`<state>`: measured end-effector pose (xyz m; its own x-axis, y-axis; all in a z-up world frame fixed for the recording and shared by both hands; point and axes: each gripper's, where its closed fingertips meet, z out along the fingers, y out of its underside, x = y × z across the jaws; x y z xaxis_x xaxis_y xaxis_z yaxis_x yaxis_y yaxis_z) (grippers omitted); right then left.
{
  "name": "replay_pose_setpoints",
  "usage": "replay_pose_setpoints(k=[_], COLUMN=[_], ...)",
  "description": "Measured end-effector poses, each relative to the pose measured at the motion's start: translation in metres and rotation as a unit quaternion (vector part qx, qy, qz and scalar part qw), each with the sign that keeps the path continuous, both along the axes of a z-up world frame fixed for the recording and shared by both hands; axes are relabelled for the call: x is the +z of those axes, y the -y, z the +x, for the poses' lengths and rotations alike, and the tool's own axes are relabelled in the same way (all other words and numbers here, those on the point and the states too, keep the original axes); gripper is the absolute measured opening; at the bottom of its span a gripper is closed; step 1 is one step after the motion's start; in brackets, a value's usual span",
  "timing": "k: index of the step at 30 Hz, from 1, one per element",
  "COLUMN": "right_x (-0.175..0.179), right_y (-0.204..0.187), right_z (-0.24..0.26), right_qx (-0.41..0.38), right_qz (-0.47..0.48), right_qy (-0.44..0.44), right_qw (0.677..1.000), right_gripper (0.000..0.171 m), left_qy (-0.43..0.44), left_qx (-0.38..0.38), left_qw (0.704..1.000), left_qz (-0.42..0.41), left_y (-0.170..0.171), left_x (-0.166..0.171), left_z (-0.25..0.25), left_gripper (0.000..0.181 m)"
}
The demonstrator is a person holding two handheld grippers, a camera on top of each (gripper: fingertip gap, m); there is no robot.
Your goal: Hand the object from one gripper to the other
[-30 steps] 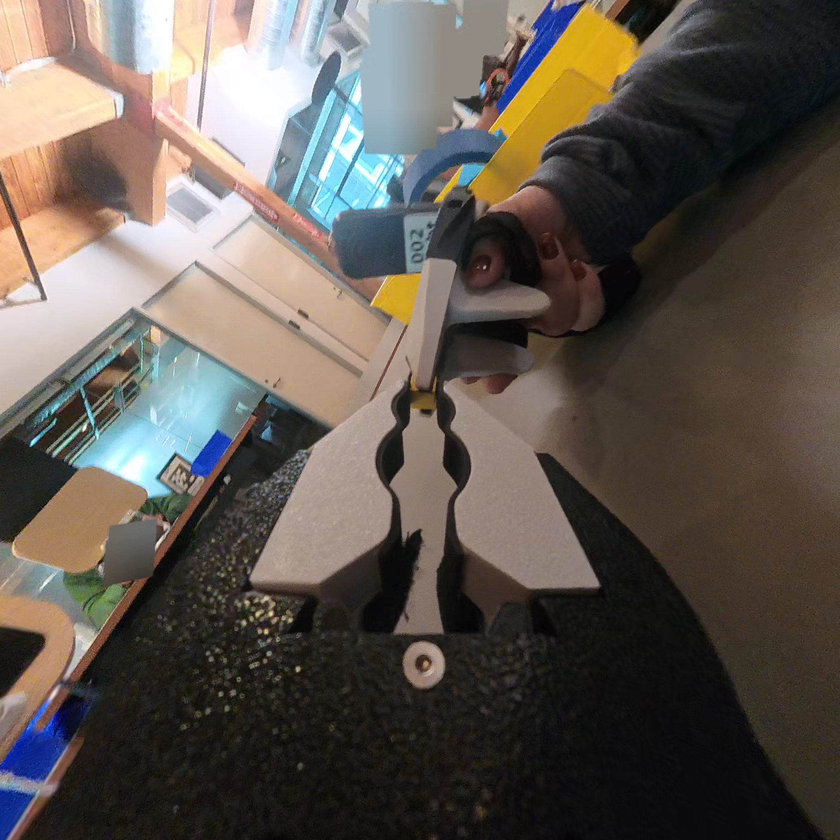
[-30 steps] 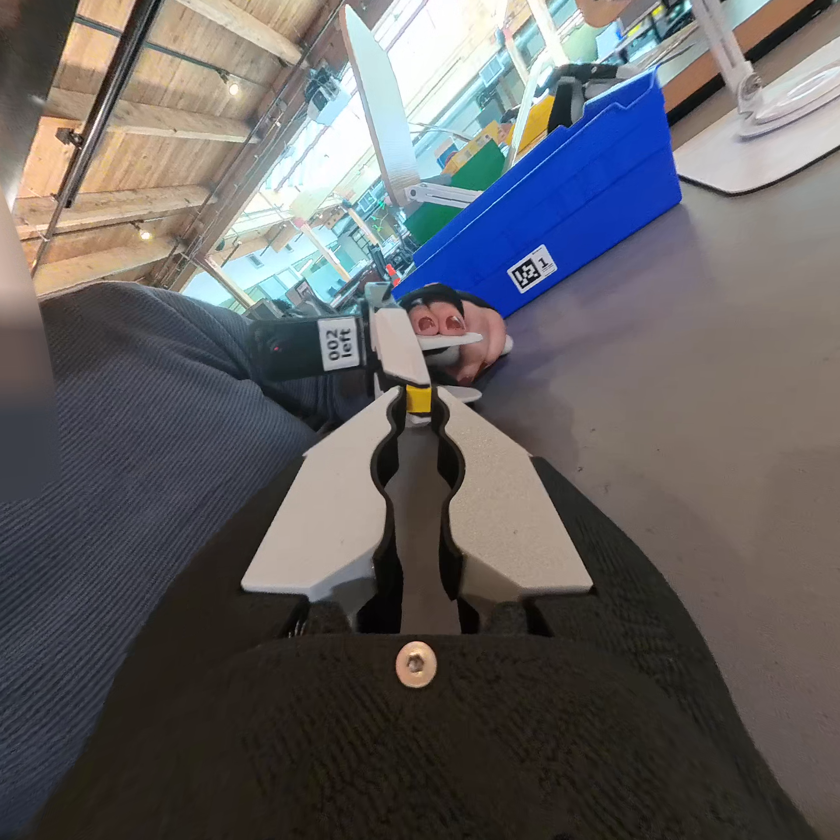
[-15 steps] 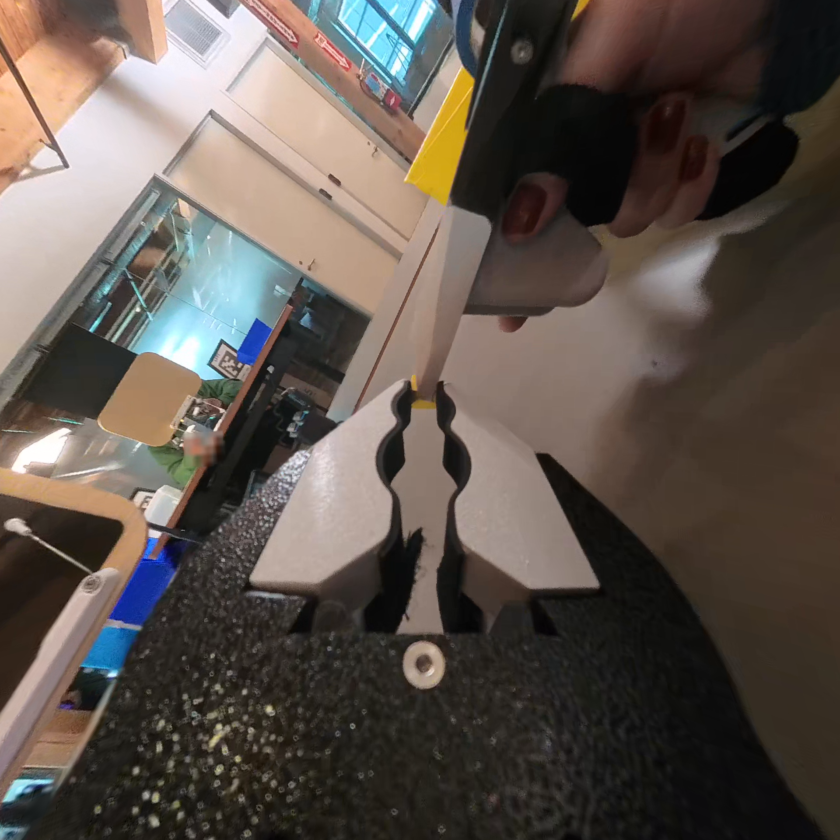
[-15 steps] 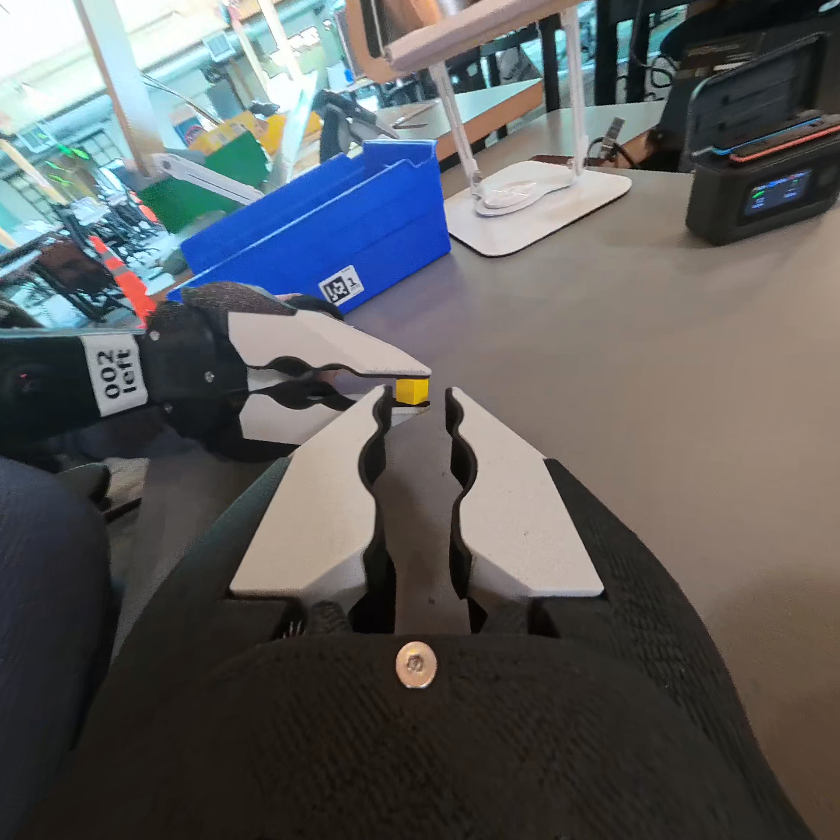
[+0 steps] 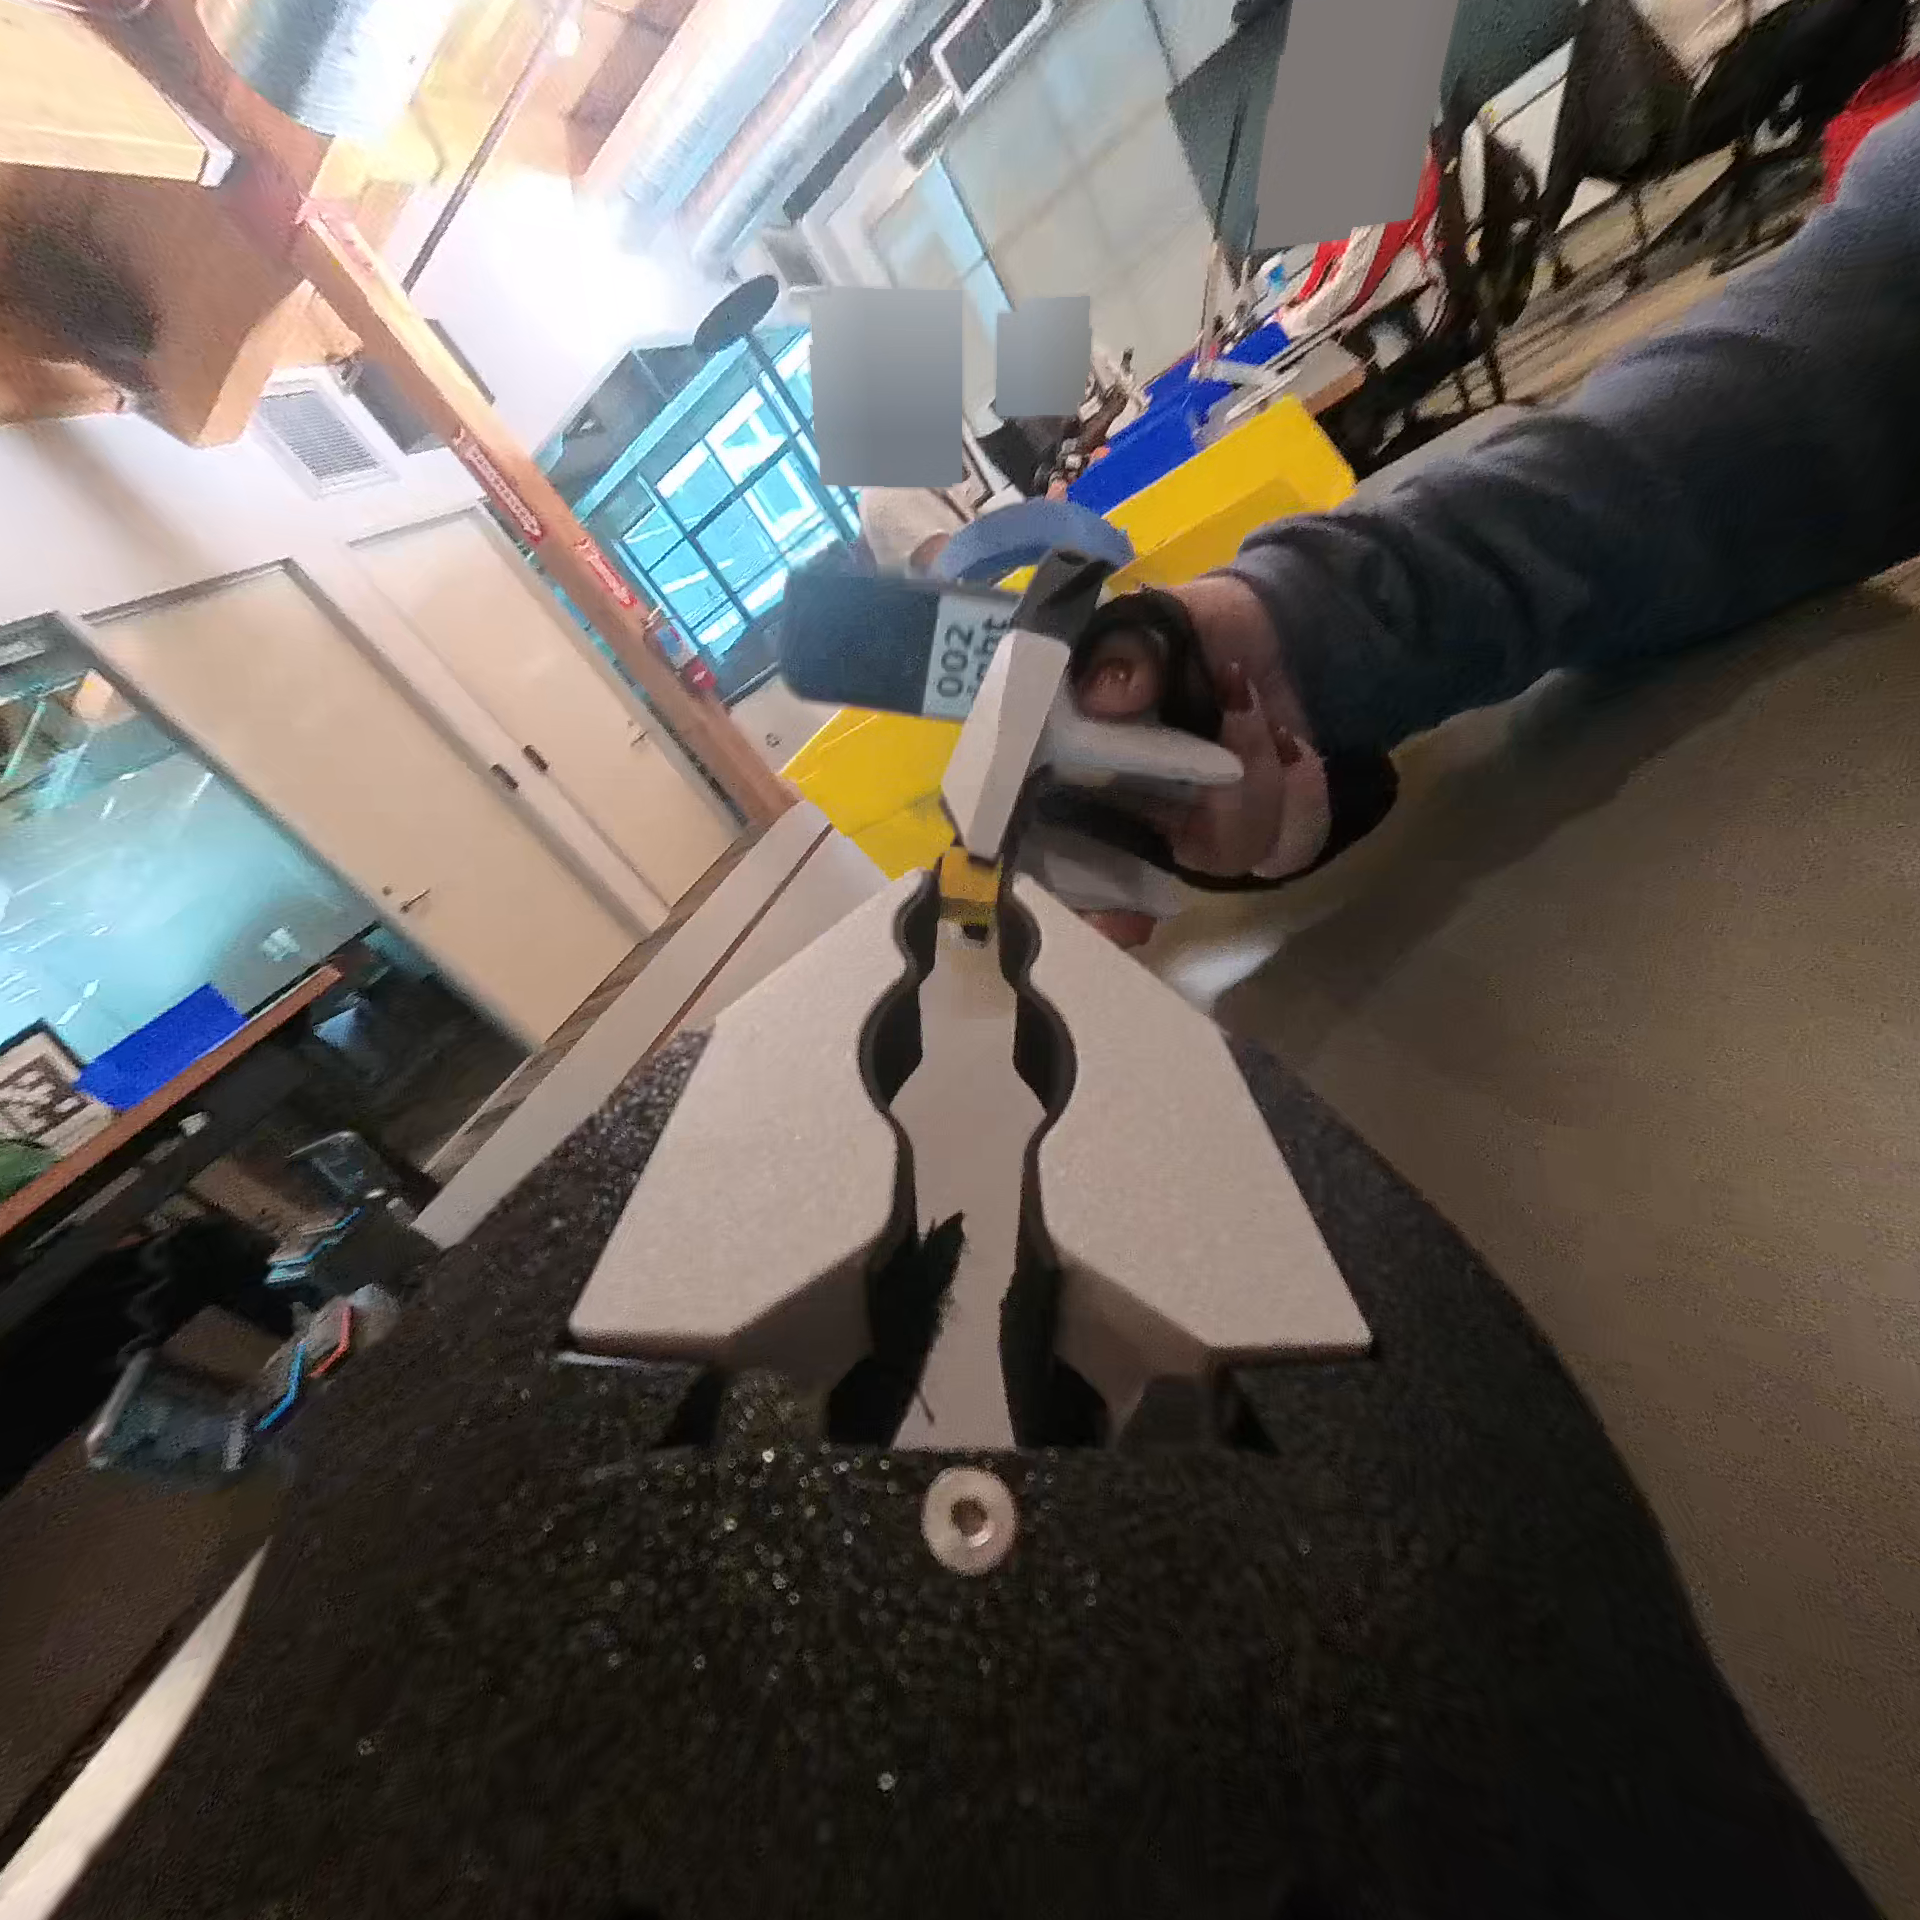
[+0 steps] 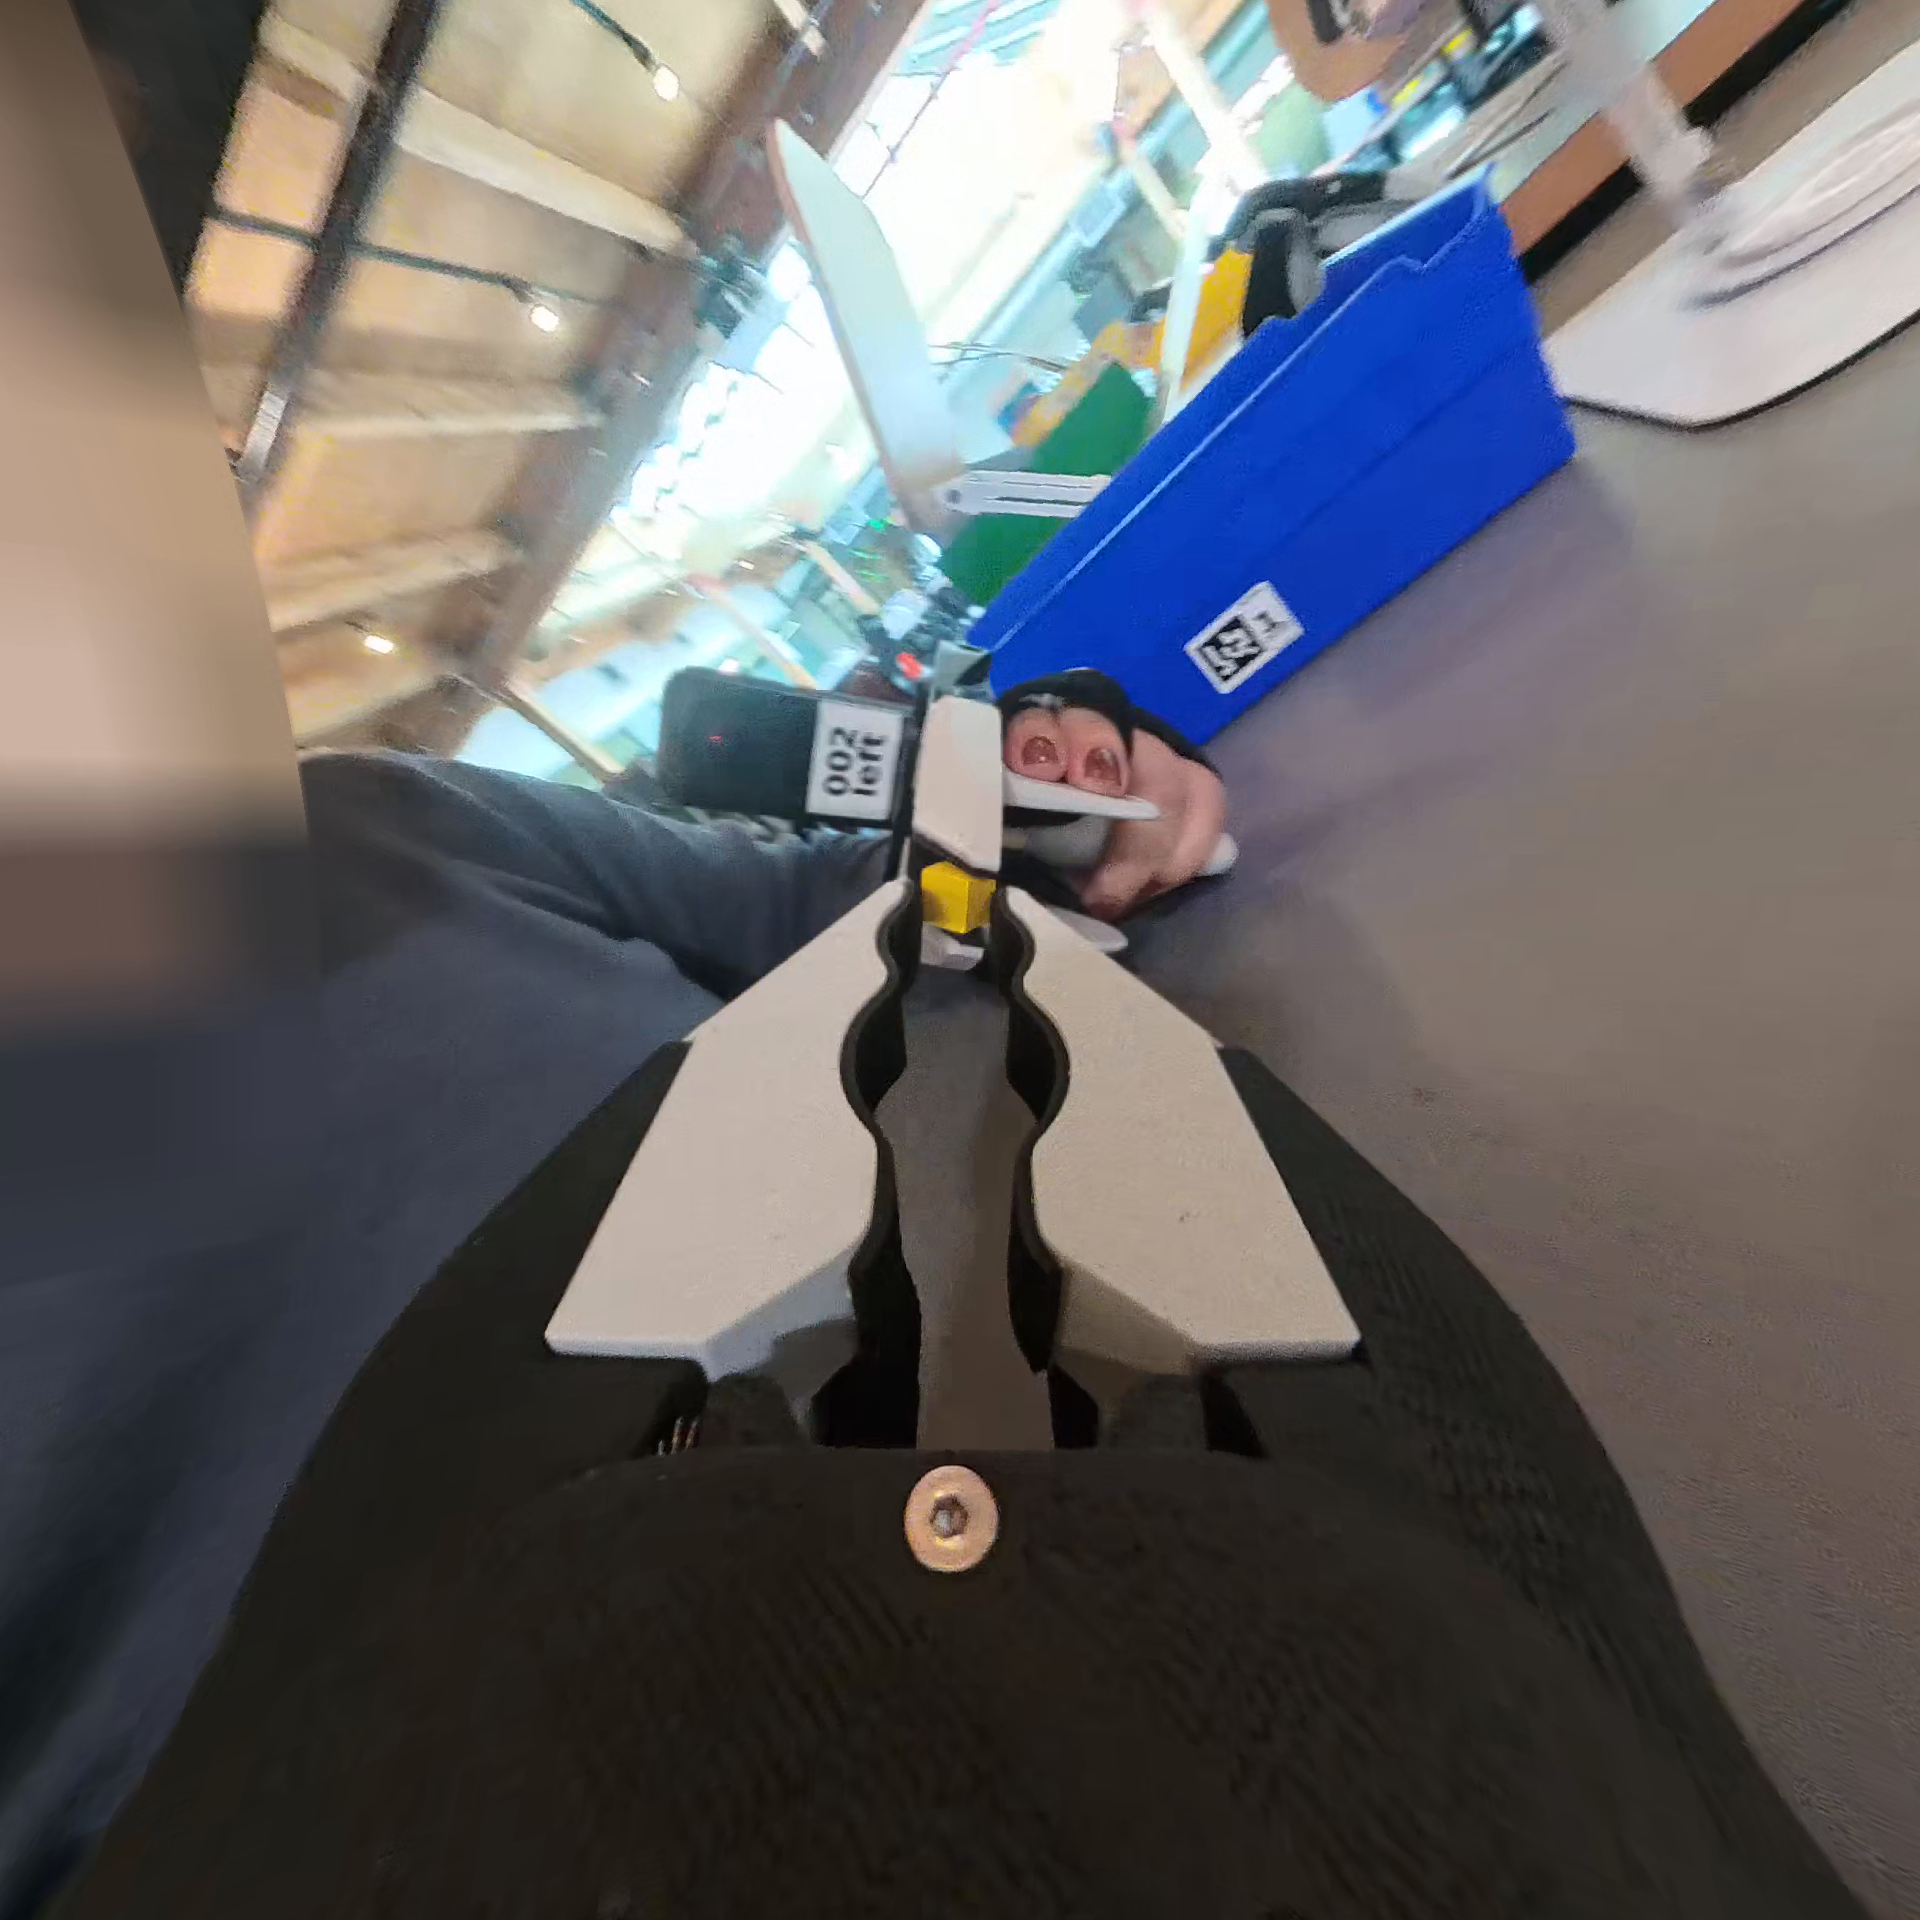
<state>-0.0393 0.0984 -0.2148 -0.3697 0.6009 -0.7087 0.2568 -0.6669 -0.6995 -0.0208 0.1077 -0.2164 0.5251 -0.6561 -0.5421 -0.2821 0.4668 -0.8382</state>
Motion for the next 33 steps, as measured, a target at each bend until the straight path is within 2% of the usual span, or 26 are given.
replay_pose_setpoints(k=[1,3,6,8,12,15,20,22,24,27,29,31,33], right_x=[0.002,-0.002,-0.019,-0.024,-0.030,-0.023,0.001,0.003,0.002,-0.014,-0.022,-0.026,-0.027], right_y=[0.001,-0.008,-0.030,-0.035,-0.031,-0.021,0.004,0.007,0.001,-0.021,-0.033,-0.038,-0.038], right_z=[0.001,-0.002,-0.007,-0.007,-0.010,-0.008,0.001,0.002,0.000,-0.009,-0.010,-0.010,-0.011], right_qx=[0.007,-0.021,-0.118,-0.144,-0.147,-0.108,0.018,0.038,0.017,-0.094,-0.153,-0.188,-0.203], right_qz=[-0.017,-0.016,0.082,0.129,0.170,0.134,-0.026,-0.052,-0.047,0.076,0.195,0.268,0.296], right_qy=[-0.002,0.011,0.067,0.094,0.111,0.086,0.003,-0.008,-0.002,0.047,0.084,0.109,0.120], right_qw=[1.000,1.000,0.987,0.977,0.968,0.981,0.999,0.998,0.999,0.992,0.965,0.939,0.926], right_gripper=[0.011,0.011,0.024,0.030,0.012,0.009,0.008,0.008,0.013,0.027,0.033,0.028,0.018], left_qy=[0.001,-0.019,-0.077,-0.108,-0.126,-0.092,-0.028,-0.027,-0.040,-0.093,-0.142,-0.168,-0.182], left_qx=[-0.002,0.042,0.120,0.144,0.139,0.095,0.016,0.011,0.033,0.124,0.165,0.187,0.203], left_qw=[1.000,0.999,0.989,0.983,0.982,0.991,0.999,0.999,0.998,0.988,0.976,0.967,0.961], left_qz=[-0.006,-0.019,-0.026,-0.022,-0.003,0.016,0.038,0.045,0.024,0.005,0.015,0.028,0.035], left_y=[0.000,-0.011,-0.028,-0.033,-0.031,-0.021,0.001,0.003,-0.004,-0.027,-0.034,-0.035,-0.037], left_x=[0.001,-0.004,-0.018,-0.024,-0.029,-0.020,-0.002,-0.001,-0.004,-0.015,-0.024,-0.027,-0.028], left_z=[0.000,-0.003,-0.011,-0.012,-0.008,-0.005,0.003,0.004,0.001,-0.009,-0.013,-0.012,-0.013], left_gripper=[0.008,0.009,0.009,0.008,0.008,0.008,0.009,0.008,0.008,0.008,0.009,0.008,0.008])
